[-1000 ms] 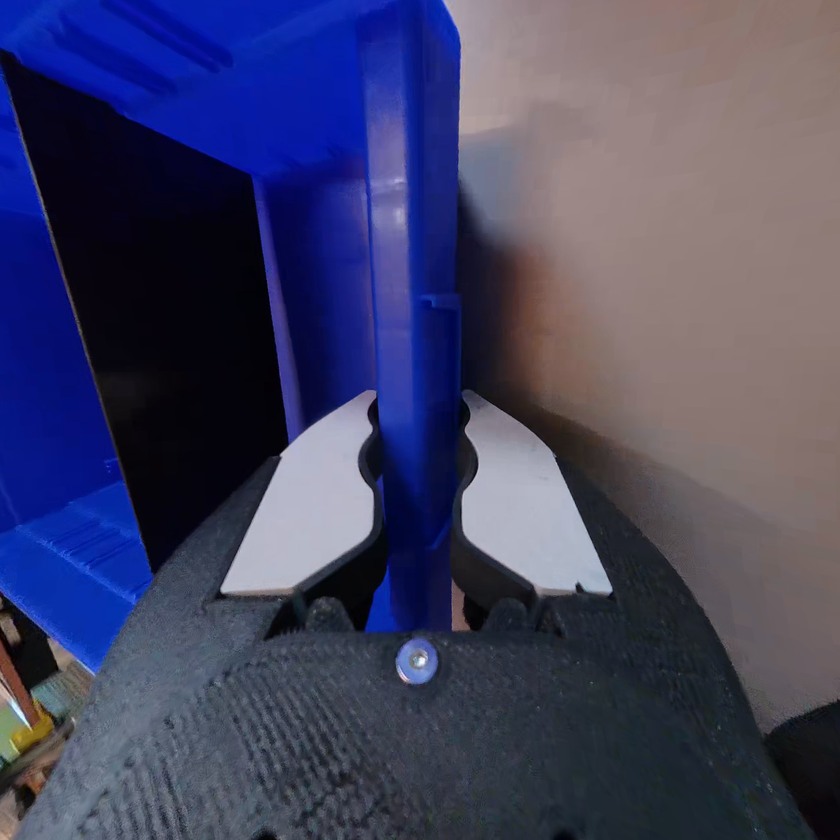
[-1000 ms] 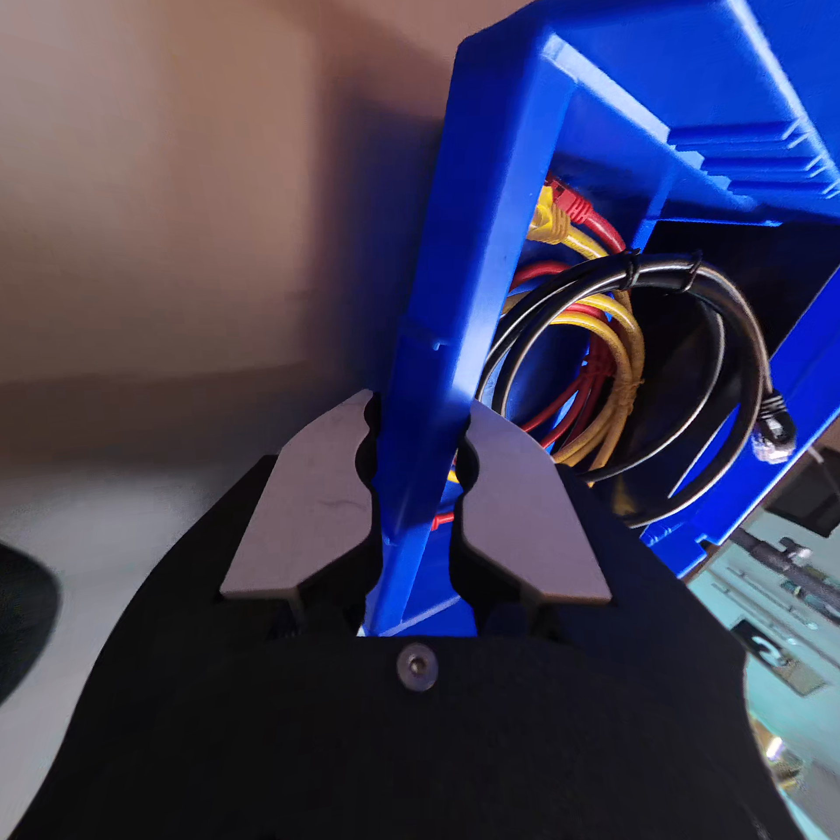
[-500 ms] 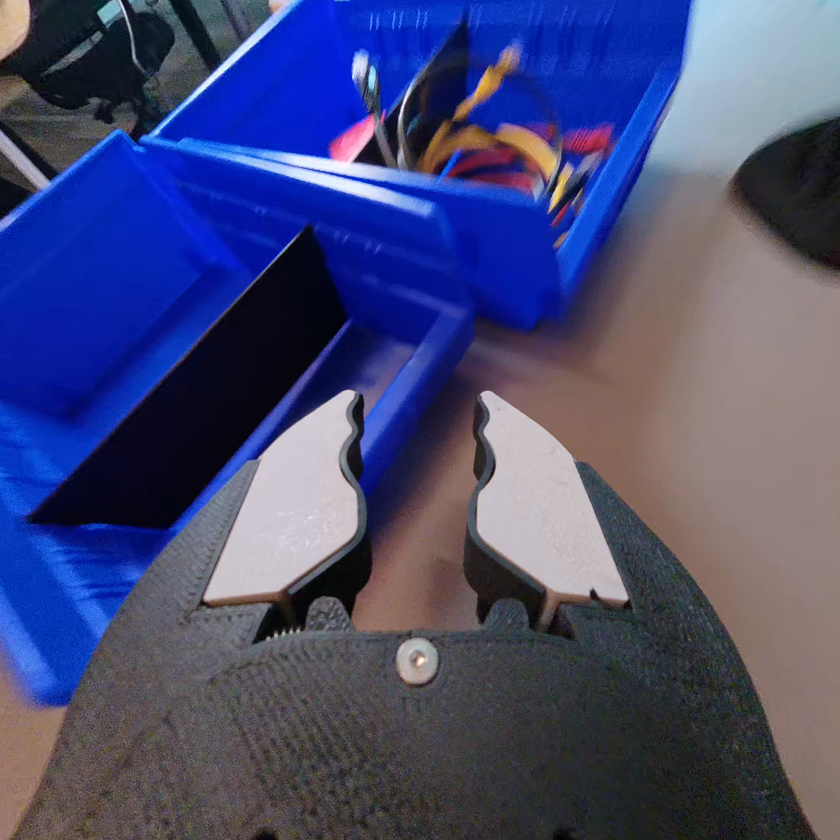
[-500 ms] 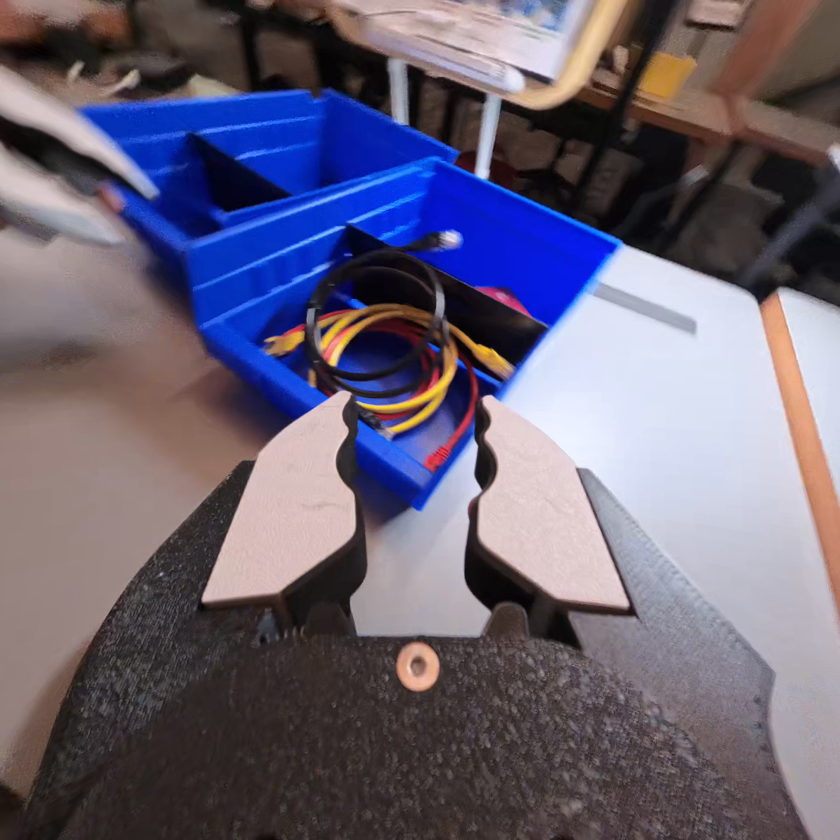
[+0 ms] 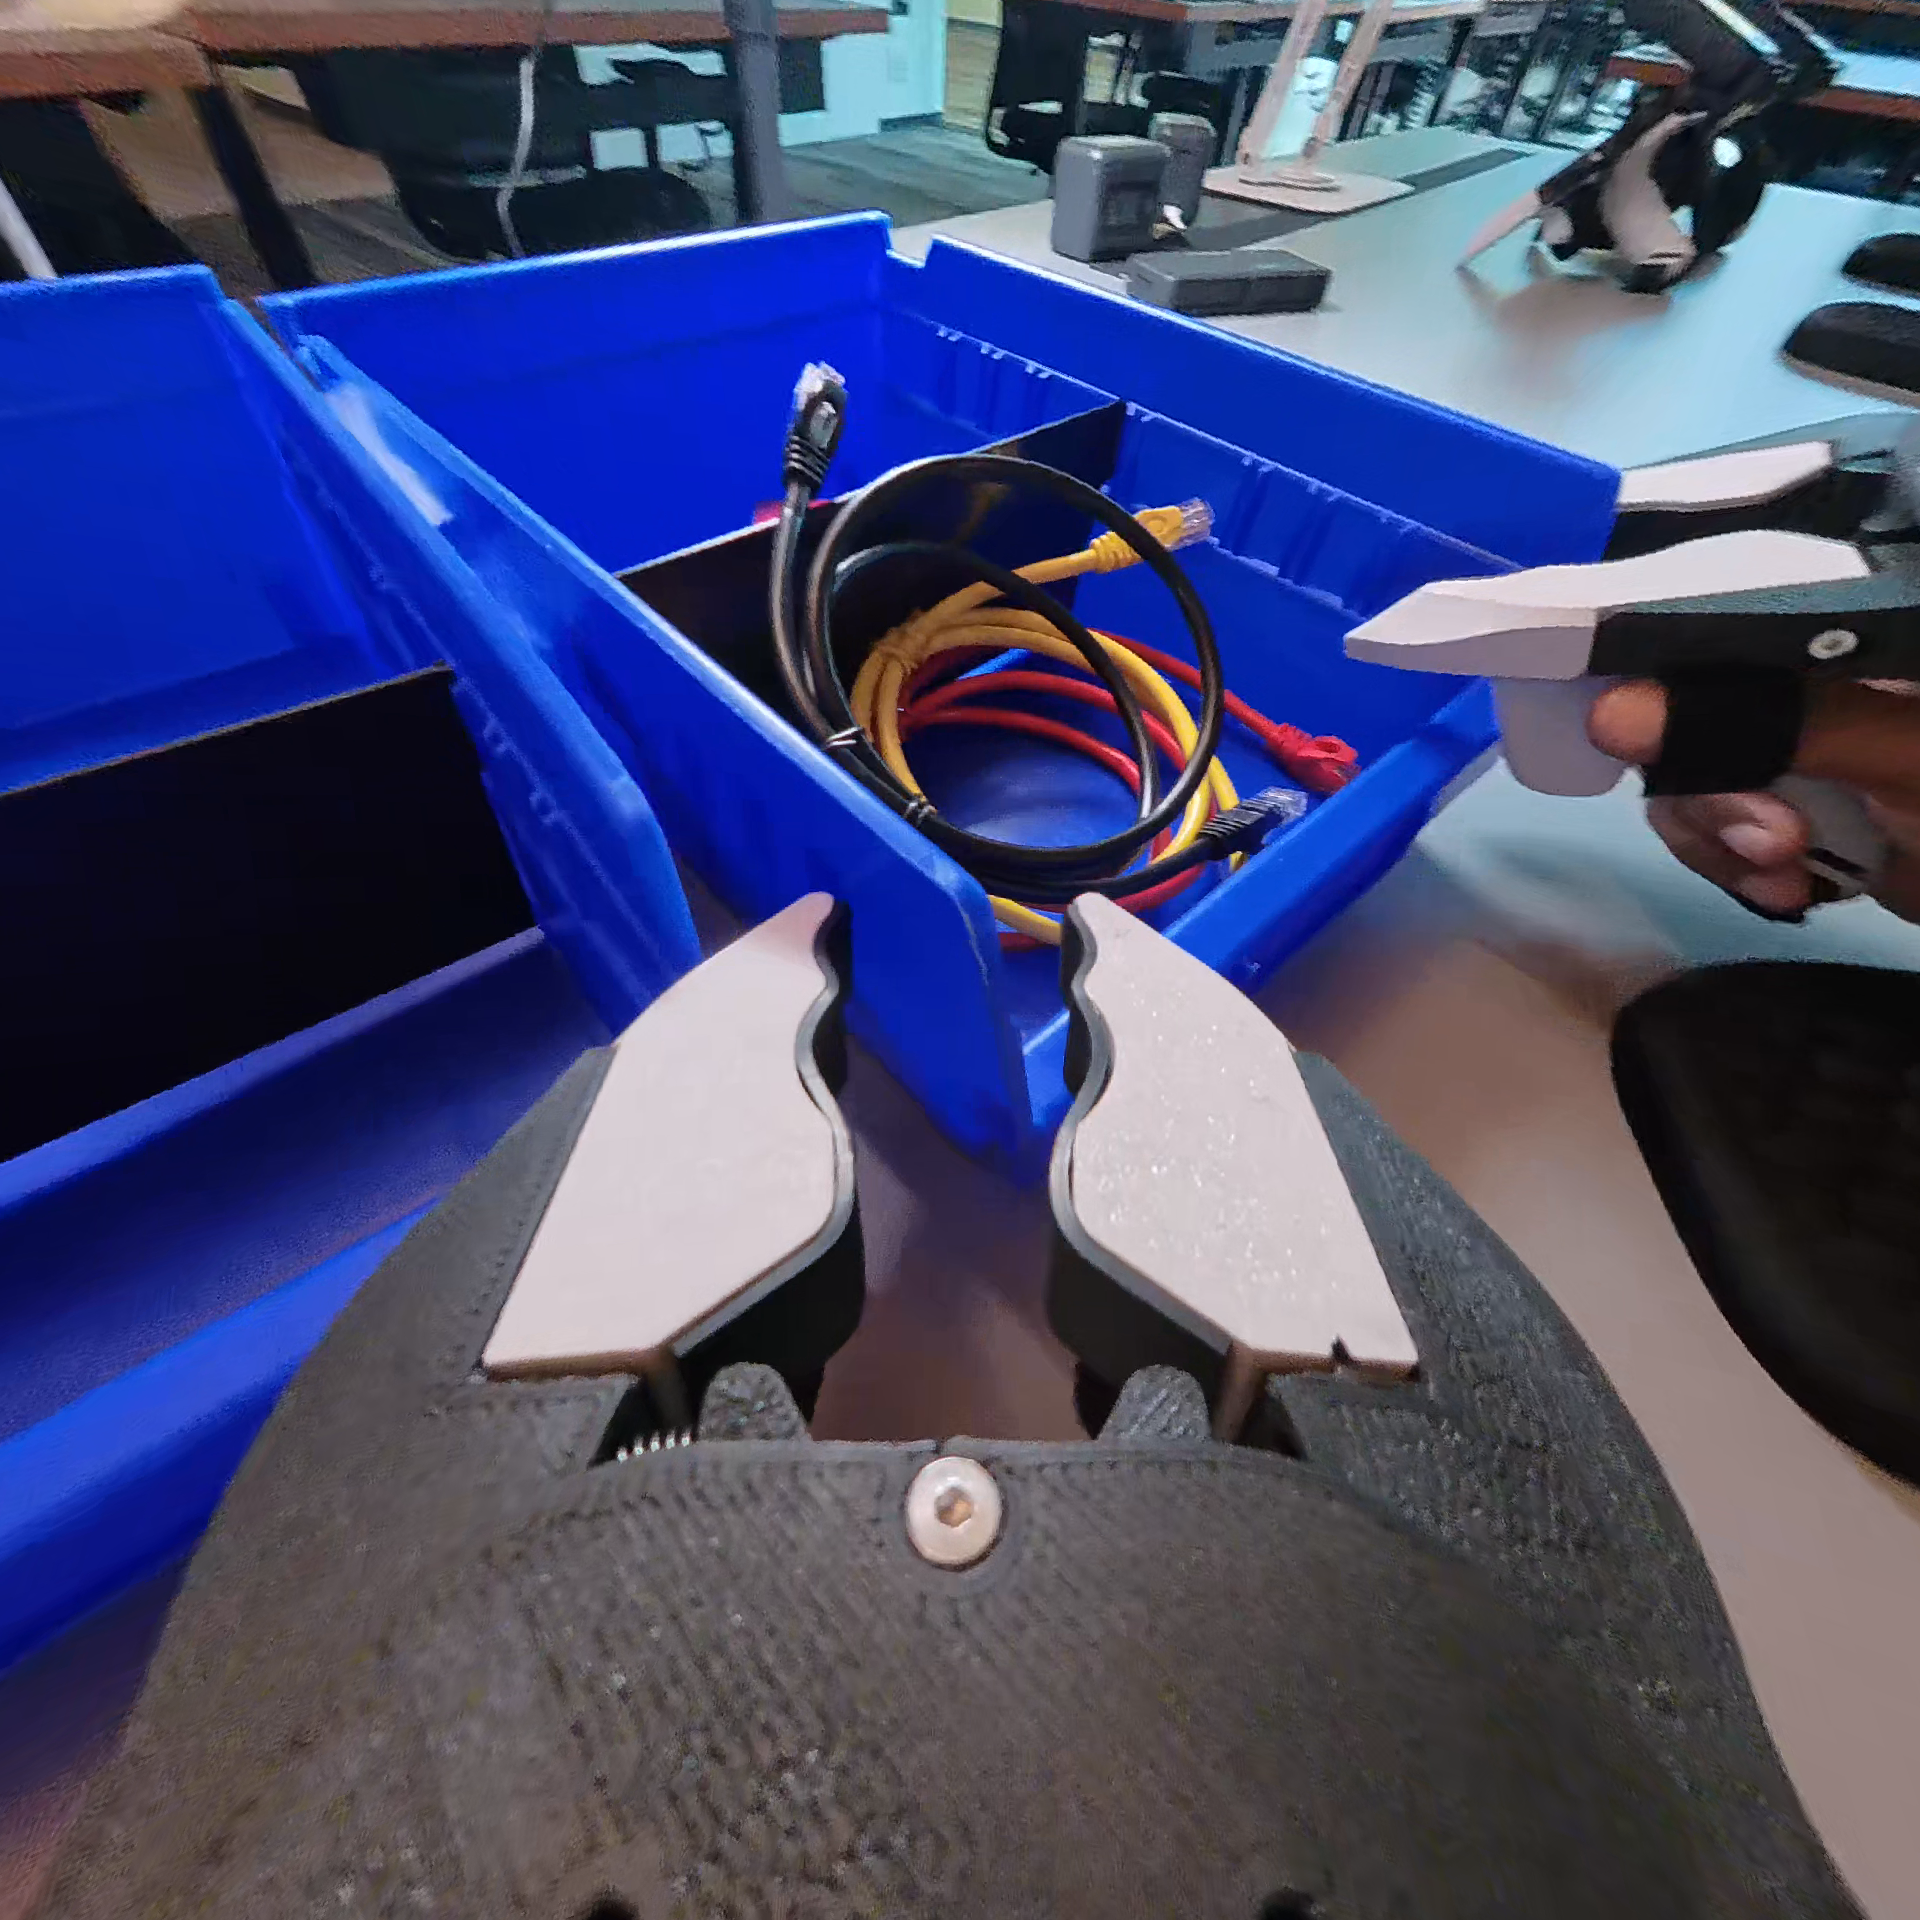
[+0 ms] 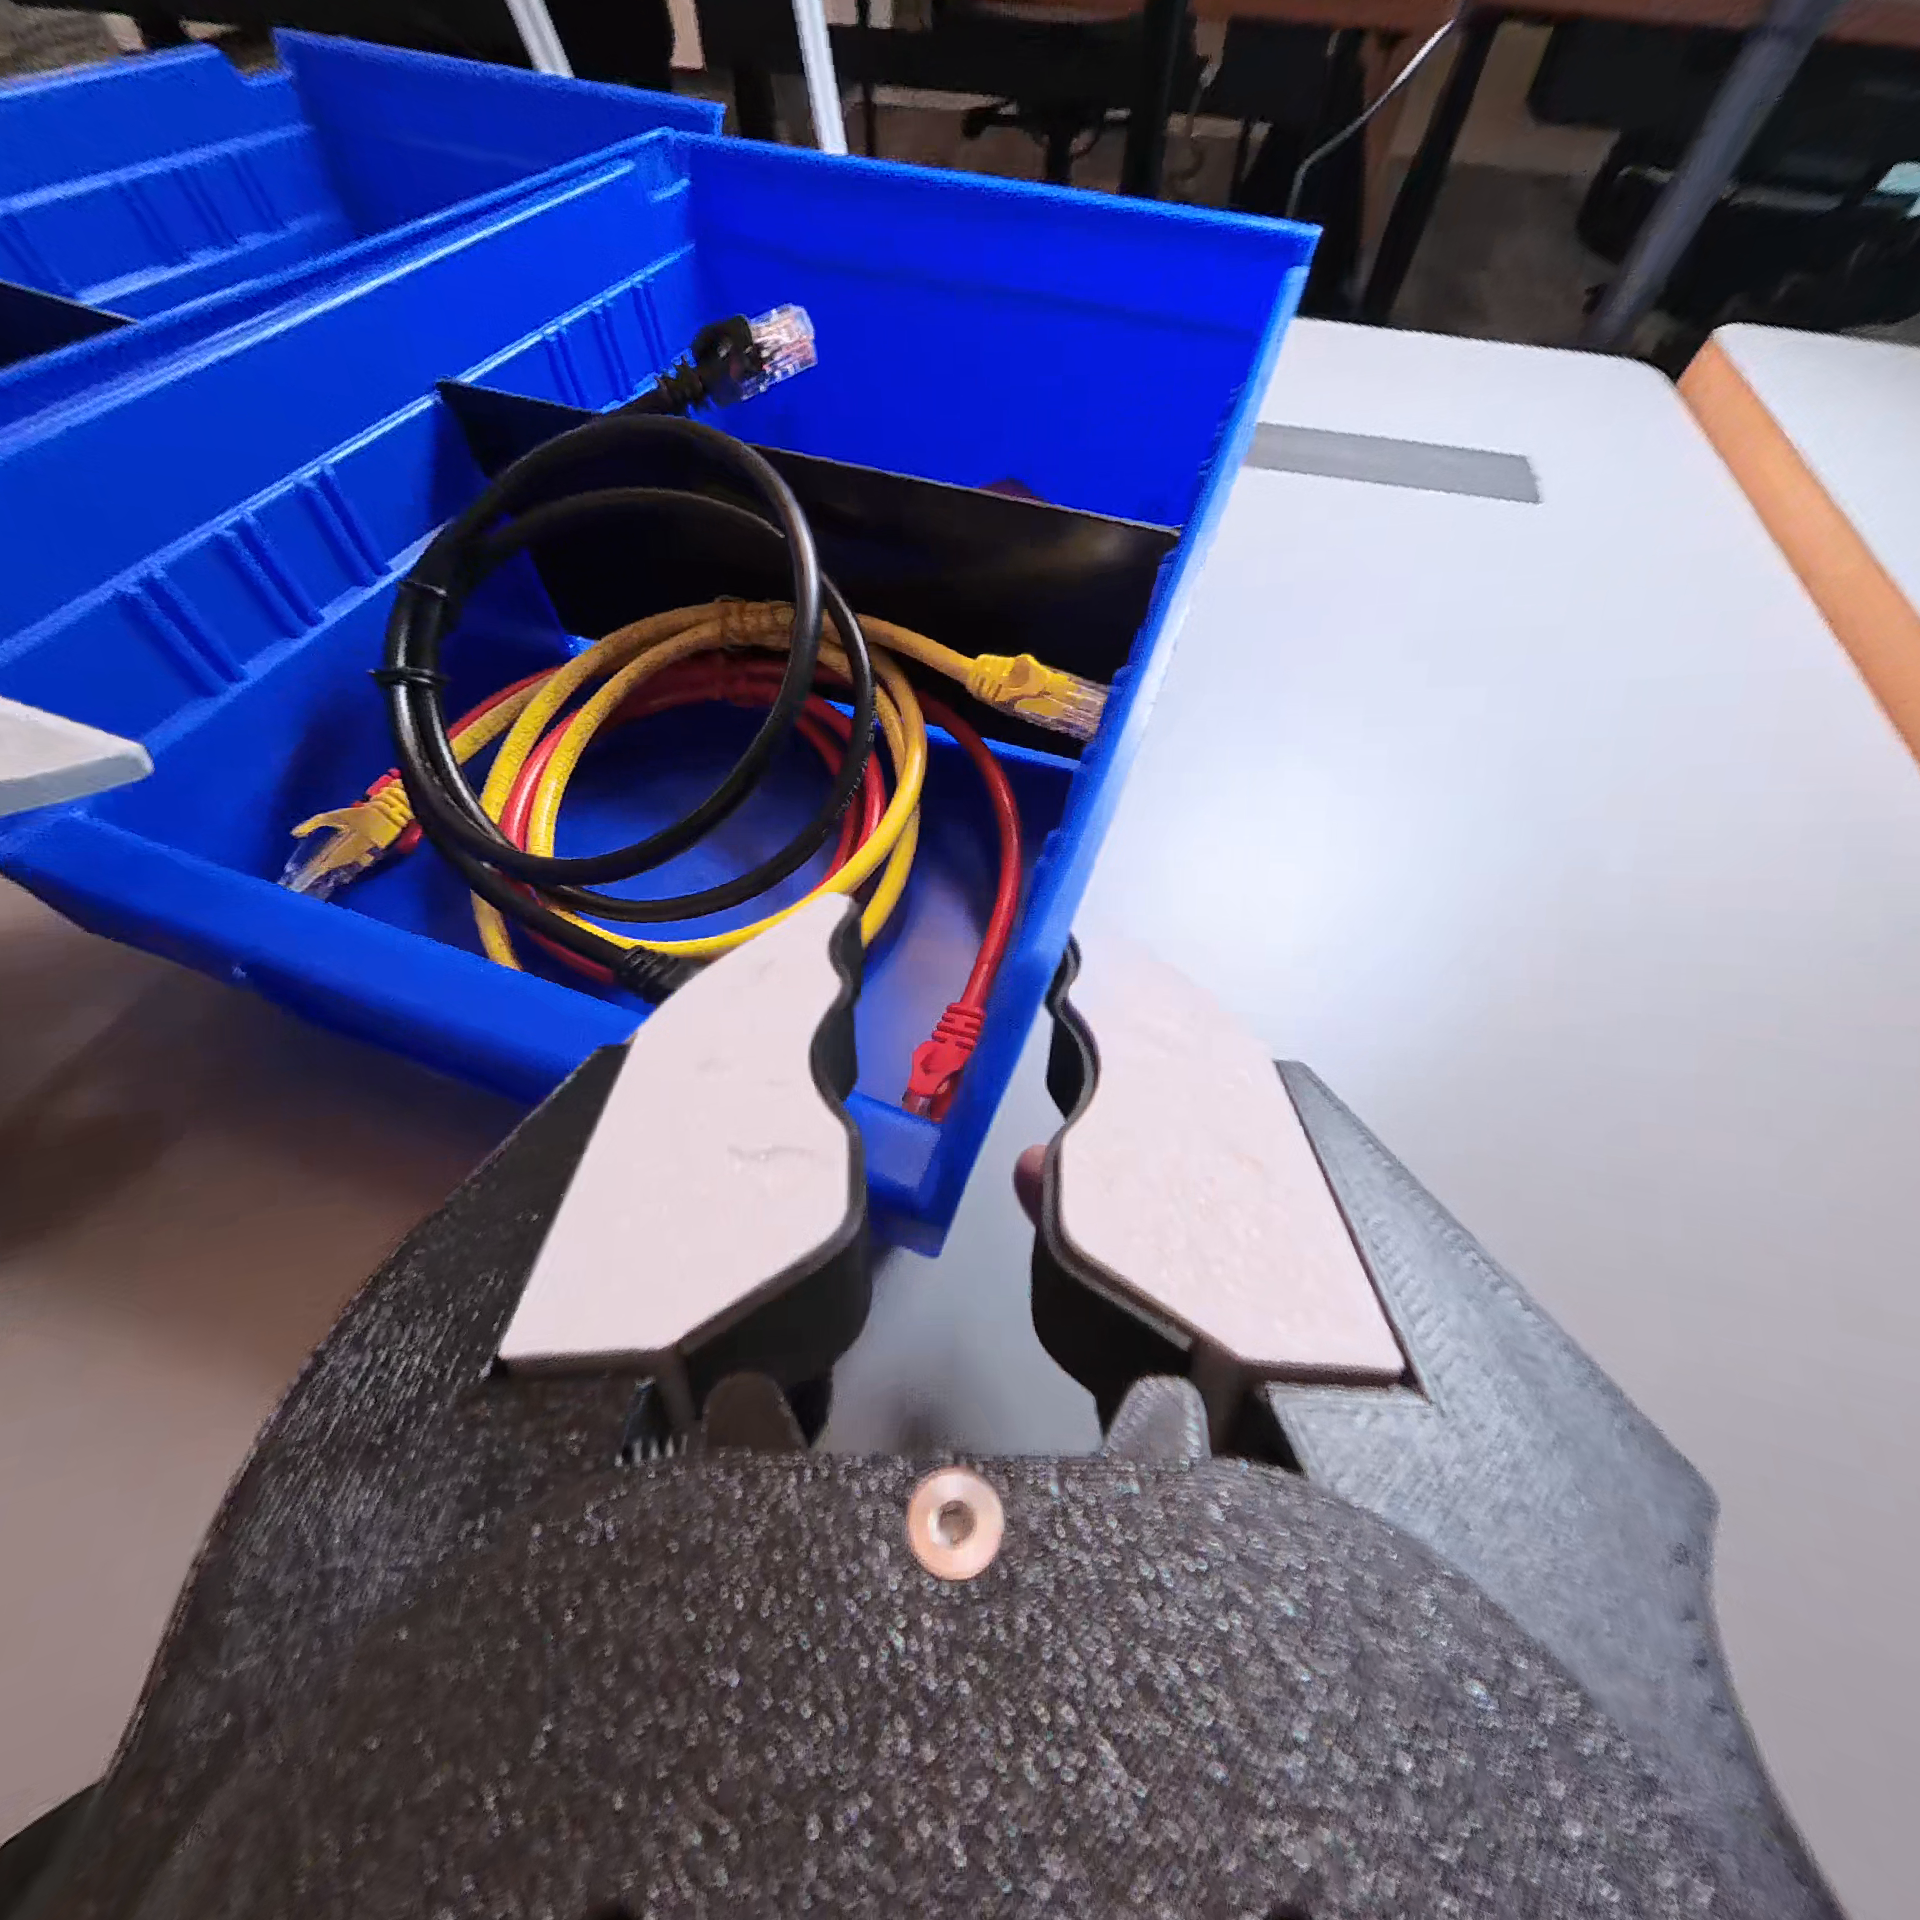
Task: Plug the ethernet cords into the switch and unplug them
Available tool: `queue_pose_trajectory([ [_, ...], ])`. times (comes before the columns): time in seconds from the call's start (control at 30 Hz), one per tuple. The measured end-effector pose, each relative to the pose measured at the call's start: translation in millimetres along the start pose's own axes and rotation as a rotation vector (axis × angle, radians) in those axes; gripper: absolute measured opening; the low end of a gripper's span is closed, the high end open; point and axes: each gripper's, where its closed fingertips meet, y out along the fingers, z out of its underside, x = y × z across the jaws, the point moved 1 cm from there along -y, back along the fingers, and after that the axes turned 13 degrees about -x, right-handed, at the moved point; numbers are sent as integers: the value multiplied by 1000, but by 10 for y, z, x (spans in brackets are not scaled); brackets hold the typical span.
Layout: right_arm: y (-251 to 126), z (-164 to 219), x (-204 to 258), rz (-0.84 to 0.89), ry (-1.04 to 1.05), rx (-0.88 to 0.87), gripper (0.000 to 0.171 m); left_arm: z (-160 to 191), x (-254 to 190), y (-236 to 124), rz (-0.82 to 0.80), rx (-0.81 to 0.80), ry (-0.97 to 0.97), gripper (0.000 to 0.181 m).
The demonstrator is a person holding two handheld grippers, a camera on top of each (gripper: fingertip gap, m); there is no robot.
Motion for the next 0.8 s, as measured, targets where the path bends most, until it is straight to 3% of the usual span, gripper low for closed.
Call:
queue_pose_trajectory([
  [0.1, -56, -41, -144, 55, -16, -31, 8, -10, 42, 62, -60, -29, -22, 27],
  [0.23, -172, -56, -163, 81, -44, -35, 8, -42, 18, 105, -100, -31, 4, 22],
  [0.5, -617, -543, -48, 138, -157, -216, 8, -503, -115, -67, -70, -119, 145, 16],
  [0.63, -773, -1014, 177, 109, -204, -327, 9, -1011, -71, -335, -96, -230, 183, 14],
  [0.8, -733, -1707, 825, -6, -280, -475, 11, -1598, 316, -974, -235, -379, 198, 11],
])
